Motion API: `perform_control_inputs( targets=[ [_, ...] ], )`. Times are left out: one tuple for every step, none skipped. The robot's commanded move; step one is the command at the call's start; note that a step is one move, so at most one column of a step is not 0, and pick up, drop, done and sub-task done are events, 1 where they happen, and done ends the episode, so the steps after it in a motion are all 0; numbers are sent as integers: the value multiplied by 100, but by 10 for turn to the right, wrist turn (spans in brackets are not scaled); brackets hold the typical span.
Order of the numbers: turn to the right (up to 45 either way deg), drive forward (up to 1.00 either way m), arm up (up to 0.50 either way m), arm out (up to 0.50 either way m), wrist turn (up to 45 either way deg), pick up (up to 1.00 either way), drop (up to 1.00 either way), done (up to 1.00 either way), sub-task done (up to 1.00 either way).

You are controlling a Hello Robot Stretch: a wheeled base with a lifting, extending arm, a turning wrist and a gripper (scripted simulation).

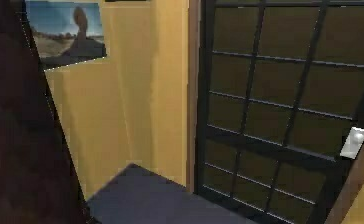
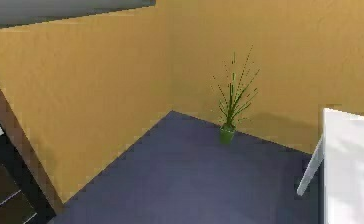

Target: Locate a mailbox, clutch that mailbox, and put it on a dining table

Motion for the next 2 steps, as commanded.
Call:
perform_control_inputs(
  targets=[
    [-450, 0, 0, 0, 0, 0, 0, 0, 0],
    [-450, 0, 0, 0, 0, 0, 0, 0, 0]
  ],
)
